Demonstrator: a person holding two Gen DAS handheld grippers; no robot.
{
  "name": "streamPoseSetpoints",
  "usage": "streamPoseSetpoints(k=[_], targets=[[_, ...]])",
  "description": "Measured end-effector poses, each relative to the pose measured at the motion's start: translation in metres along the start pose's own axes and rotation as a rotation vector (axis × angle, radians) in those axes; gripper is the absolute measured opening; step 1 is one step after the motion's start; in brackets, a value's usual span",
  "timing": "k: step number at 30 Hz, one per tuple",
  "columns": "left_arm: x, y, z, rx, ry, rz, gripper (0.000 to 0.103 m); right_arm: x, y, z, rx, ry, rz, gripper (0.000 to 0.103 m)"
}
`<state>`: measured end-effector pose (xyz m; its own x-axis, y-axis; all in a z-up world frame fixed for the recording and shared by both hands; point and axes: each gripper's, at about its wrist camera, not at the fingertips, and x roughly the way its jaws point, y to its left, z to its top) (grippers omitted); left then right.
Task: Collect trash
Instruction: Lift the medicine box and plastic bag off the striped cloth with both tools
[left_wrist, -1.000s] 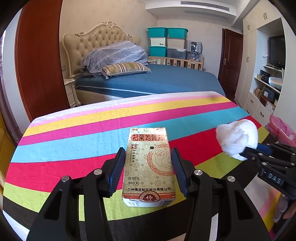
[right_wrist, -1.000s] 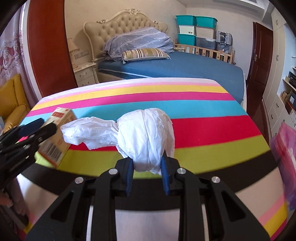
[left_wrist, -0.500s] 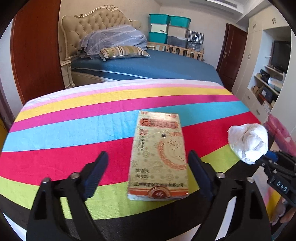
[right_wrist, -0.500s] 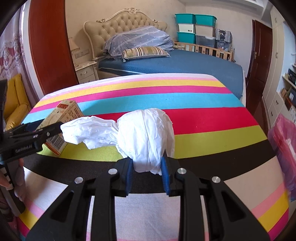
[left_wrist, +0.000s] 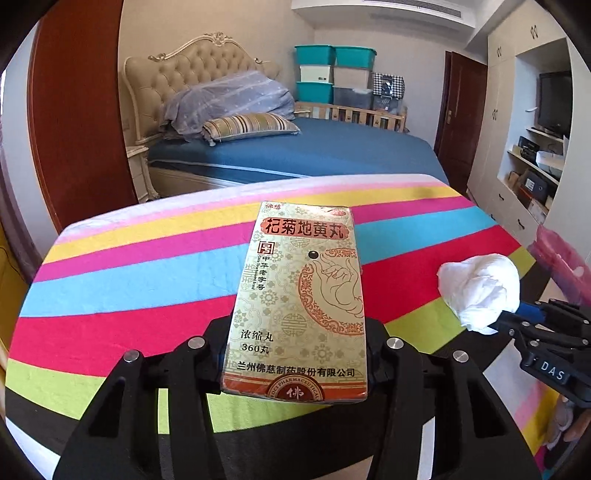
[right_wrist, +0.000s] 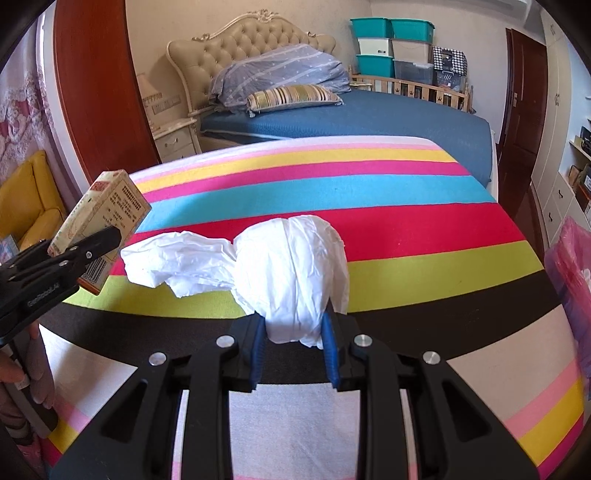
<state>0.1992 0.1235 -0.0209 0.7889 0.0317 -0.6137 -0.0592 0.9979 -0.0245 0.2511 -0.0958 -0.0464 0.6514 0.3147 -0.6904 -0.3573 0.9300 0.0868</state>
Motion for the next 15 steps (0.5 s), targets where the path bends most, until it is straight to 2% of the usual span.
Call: streamPoseSetpoints(k=[3, 6, 11, 15], targets=[[-0.001, -0.002, -0.002, 0.013, 0.006, 0.001, 0.047, 0.0, 0.008, 0.003, -0.028, 0.001, -0.026, 0.026], [-0.015, -0.003, -0.001, 0.016, -0.025, 0.004, 0.047, -0.007, 0.012, 0.003, -0.049, -0.037, -0.026, 0.026], [-0.032, -0.003, -0.008, 0.029, -0.062, 0.035, 0.047, -0.027, 0.019, -0.002, -0.071, -0.136, 0.027, 0.025], [-0.045, 0.001, -0.013, 0.004, -0.075, 0.029, 0.047, -0.037, 0.034, -0.007, -0.114, -0.154, 0.057, 0.025]])
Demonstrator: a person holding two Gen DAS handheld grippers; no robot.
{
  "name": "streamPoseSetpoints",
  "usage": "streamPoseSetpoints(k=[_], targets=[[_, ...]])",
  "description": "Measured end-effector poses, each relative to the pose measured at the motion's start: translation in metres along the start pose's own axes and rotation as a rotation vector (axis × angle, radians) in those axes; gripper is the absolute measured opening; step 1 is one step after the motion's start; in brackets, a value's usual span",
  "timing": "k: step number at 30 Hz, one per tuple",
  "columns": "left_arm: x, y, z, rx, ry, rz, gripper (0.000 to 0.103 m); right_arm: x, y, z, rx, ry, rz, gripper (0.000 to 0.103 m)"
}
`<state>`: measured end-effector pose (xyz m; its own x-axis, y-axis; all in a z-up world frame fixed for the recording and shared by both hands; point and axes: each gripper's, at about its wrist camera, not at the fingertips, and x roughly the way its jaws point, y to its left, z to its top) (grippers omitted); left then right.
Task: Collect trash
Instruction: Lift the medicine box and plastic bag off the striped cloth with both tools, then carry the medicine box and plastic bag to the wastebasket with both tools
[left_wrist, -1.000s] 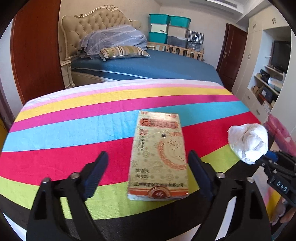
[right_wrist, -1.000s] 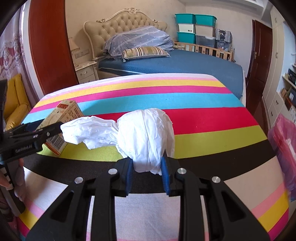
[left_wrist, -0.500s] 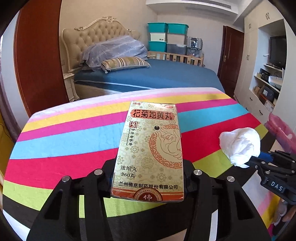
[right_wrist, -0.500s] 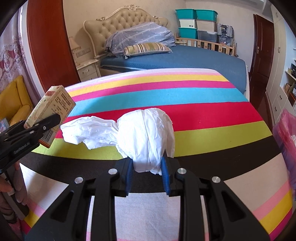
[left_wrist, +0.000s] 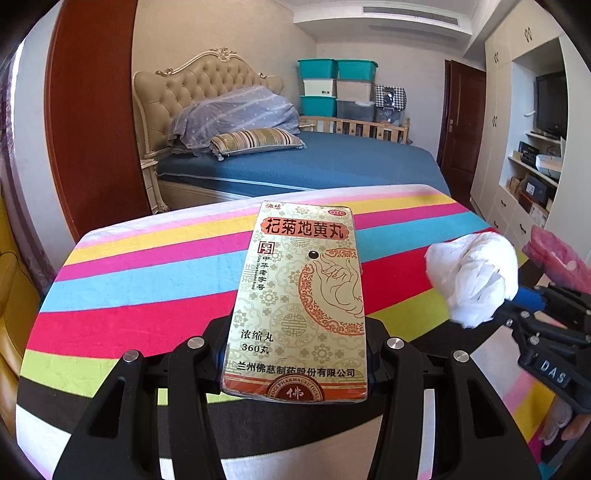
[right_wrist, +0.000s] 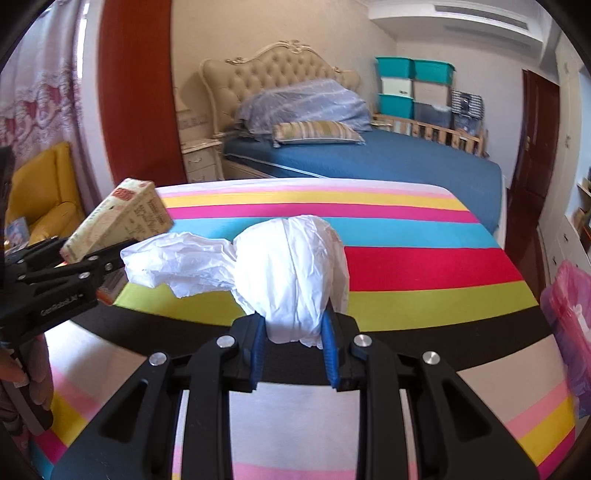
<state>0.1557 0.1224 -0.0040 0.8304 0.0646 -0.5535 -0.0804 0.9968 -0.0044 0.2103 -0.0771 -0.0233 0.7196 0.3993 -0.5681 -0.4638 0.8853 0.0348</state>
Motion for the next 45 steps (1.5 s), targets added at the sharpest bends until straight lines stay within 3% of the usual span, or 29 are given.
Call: streamPoseSetpoints(k=[11, 19, 30, 45], targets=[[-0.037, -0.004, -0.023, 0.0, -0.047, -0.002, 0.047, -0.035, 0.01, -0.007, -0.069, -0.018, 0.04, 0.025], [-0.05, -0.034, -0.036, 0.077, -0.049, -0.054, 0.047, -0.072, 0.004, -0.035, -0.121, -0.026, -0.011, 0.025], [-0.059, -0.071, -0.053, 0.166, -0.042, -0.107, 0.047, -0.093, -0.039, -0.042, -0.032, -0.052, -0.077, 0.025], [-0.061, -0.103, -0.061, 0.239, -0.016, -0.155, 0.047, -0.113, -0.069, -0.069, 0.026, -0.059, -0.1, 0.026]])
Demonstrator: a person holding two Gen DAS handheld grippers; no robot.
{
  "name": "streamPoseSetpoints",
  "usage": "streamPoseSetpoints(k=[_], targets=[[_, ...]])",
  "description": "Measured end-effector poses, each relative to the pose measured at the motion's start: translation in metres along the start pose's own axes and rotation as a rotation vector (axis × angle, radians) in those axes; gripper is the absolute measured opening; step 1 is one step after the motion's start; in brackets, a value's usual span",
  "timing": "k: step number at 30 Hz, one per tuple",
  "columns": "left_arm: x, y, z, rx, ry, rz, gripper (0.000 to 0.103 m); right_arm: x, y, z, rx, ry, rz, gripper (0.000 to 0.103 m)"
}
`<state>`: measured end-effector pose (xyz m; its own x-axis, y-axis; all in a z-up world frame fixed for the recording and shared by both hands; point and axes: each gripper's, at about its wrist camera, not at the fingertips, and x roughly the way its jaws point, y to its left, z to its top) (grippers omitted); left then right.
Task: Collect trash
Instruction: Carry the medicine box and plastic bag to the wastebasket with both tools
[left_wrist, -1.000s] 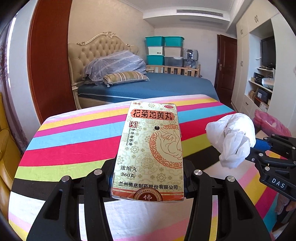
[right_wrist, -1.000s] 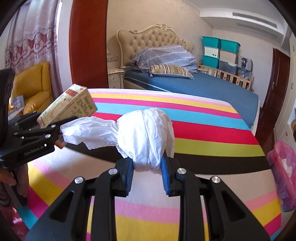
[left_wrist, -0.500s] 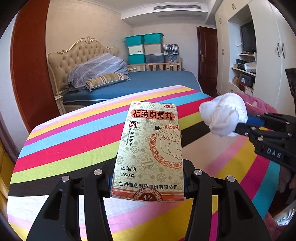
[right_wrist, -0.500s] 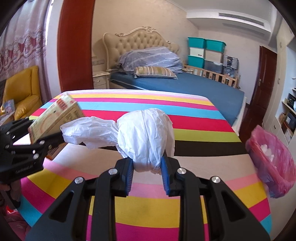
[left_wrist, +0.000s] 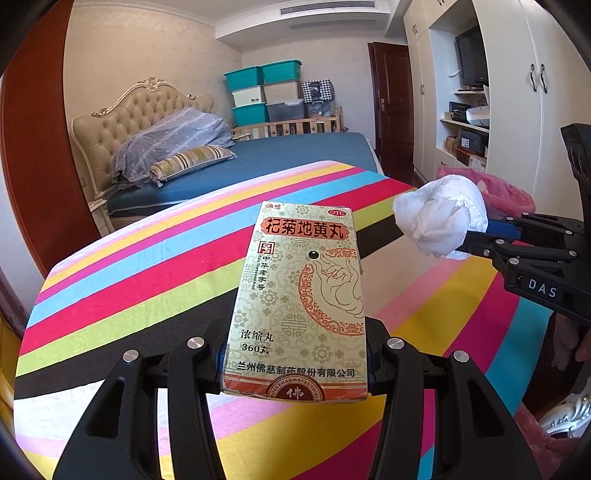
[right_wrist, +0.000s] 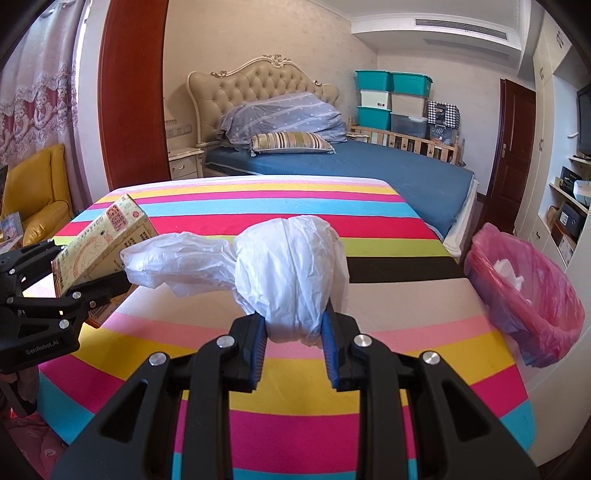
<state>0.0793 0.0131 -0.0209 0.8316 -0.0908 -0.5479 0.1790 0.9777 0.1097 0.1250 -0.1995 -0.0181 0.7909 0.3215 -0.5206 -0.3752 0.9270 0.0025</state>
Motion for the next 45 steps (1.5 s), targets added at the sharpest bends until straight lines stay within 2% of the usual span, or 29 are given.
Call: streamPoseSetpoints(k=[22, 27, 35, 45], targets=[[0.019, -0.036, 0.004, 0.037, 0.052, -0.06, 0.047, -0.031, -0.059, -0.025, 0.082, -0.059, -0.05, 0.026], [0.022, -0.045, 0.012, 0.035, 0.056, -0.075, 0.047, -0.039, -0.075, -0.031, 0.113, -0.07, -0.062, 0.026], [0.026, -0.069, 0.028, 0.096, 0.031, -0.098, 0.047, -0.05, -0.097, -0.037, 0.14, -0.083, -0.094, 0.026], [0.041, -0.096, 0.047, 0.12, 0.033, -0.156, 0.047, -0.065, -0.125, -0.043, 0.179, -0.094, -0.147, 0.026]])
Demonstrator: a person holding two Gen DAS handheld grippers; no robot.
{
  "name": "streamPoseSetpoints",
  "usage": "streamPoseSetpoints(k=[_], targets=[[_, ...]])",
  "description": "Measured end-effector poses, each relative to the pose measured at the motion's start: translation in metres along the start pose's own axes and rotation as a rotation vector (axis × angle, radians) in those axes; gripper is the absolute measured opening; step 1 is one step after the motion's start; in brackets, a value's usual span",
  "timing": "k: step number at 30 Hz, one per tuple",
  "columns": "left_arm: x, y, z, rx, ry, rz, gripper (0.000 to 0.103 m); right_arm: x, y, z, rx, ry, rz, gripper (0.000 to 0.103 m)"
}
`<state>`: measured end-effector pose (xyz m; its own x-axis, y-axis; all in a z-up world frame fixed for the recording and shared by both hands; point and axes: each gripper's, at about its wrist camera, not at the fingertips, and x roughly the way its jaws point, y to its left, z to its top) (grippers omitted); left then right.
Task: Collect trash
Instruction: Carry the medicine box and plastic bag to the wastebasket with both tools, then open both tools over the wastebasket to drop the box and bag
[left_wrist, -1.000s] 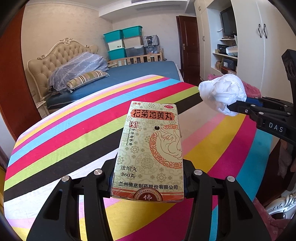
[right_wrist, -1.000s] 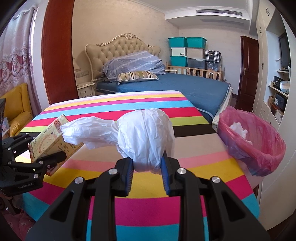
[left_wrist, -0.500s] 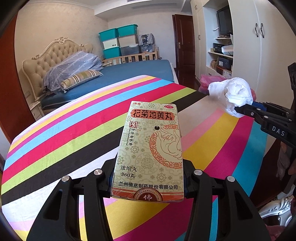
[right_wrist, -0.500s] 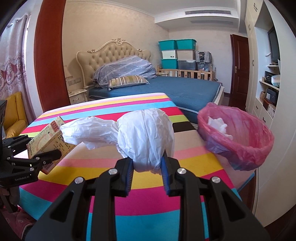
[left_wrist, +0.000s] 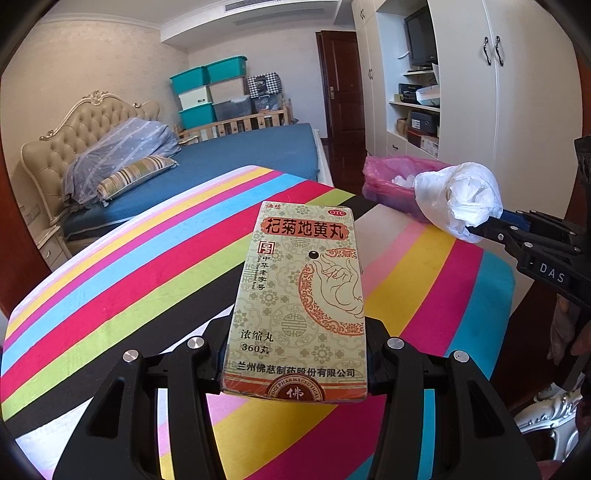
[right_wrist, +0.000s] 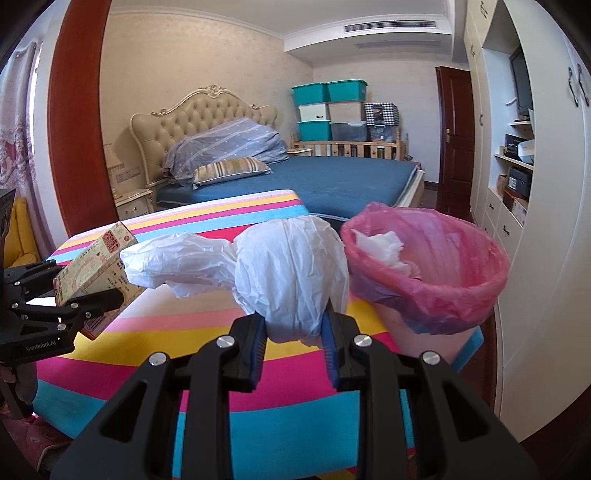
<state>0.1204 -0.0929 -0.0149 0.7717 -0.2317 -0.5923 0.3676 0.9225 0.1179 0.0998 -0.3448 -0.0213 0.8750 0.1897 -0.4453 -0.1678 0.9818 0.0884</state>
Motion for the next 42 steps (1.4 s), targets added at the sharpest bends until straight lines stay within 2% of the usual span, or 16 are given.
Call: streamPoseSetpoints(k=[6, 12, 20, 26, 32, 38, 41, 42], targets=[[0.008, -0.012, 0.009, 0.024, -0.012, -0.033, 0.047, -0.005, -0.015, 0.003, 0.016, -0.013, -0.038, 0.026], [0.023, -0.025, 0.034, 0.027, -0.016, -0.099, 0.047, -0.01, -0.041, 0.011, 0.042, -0.028, -0.099, 0.026], [0.051, -0.056, 0.086, 0.042, -0.028, -0.207, 0.047, -0.011, -0.083, 0.031, 0.058, -0.053, -0.186, 0.026], [0.081, -0.084, 0.136, 0.064, -0.05, -0.282, 0.047, 0.0, -0.115, 0.047, 0.076, -0.059, -0.237, 0.026], [0.111, -0.109, 0.171, 0.095, -0.07, -0.299, 0.048, 0.02, -0.146, 0.056, 0.088, -0.039, -0.28, 0.026], [0.149, -0.121, 0.201, 0.033, -0.041, -0.348, 0.048, 0.046, -0.165, 0.059, 0.088, -0.003, -0.291, 0.027], [0.163, -0.12, 0.213, -0.016, -0.027, -0.427, 0.05, 0.063, -0.164, 0.06, 0.057, 0.012, -0.25, 0.036], [0.169, -0.12, 0.217, -0.042, -0.018, -0.447, 0.056, 0.069, -0.164, 0.06, 0.042, 0.014, -0.236, 0.052]])
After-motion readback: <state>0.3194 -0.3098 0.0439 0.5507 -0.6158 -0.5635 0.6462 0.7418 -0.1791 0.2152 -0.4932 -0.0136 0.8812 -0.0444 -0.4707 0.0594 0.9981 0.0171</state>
